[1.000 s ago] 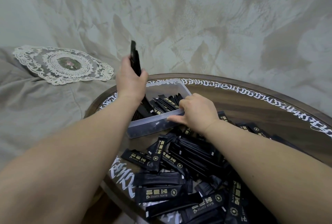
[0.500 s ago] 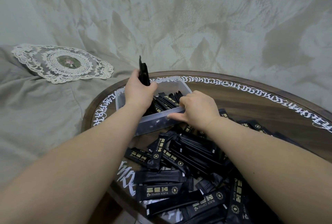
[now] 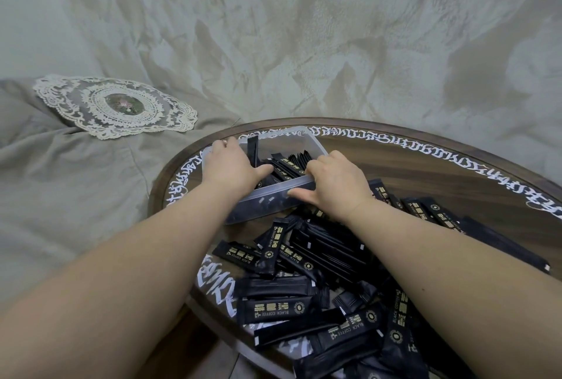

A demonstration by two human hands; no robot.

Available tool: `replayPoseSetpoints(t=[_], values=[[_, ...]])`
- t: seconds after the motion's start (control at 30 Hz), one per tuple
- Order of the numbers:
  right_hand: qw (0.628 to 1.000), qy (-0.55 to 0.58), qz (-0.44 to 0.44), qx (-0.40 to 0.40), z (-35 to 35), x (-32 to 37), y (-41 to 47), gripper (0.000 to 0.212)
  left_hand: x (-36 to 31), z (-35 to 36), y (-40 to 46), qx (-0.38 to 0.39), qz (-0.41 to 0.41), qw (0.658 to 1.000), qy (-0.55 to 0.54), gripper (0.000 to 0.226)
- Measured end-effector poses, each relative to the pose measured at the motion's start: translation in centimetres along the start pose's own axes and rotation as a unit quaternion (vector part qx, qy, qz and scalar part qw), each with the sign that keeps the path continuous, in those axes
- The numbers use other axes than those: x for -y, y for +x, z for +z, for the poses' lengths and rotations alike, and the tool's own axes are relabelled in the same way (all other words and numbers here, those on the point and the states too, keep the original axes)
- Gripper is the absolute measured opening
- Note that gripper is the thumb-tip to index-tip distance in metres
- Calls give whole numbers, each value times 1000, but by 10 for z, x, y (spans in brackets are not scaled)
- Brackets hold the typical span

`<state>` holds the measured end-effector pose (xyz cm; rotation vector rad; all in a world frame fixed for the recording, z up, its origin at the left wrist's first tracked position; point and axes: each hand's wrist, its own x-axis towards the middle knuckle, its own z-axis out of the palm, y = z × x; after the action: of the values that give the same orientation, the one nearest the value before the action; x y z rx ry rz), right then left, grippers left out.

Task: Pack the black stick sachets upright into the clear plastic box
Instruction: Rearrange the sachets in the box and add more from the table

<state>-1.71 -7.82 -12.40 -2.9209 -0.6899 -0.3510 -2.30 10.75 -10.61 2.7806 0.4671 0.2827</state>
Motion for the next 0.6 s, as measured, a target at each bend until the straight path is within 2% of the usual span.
replayPoseSetpoints(t=[0.17,0.3,0.4,0.5,0.6], values=[[998,38,-18,-43,-7,-1,-16,64,8,-8,-25,-33,71,997,-2,70],[996,64,6,-68,-22,-1,-43,61,17,-16,-66,-78,161,983,-37,47],[997,61,38,-21,-25,-1,-69,59,26,-15,-96,8,178,984,-21,42],[992,92,77,47,-27,-2,-94,69,37,-10,-116,127,160,978,30,66],[983,120,103,98,-28,1,-109,86,38,-2,-129,176,108,978,18,79]])
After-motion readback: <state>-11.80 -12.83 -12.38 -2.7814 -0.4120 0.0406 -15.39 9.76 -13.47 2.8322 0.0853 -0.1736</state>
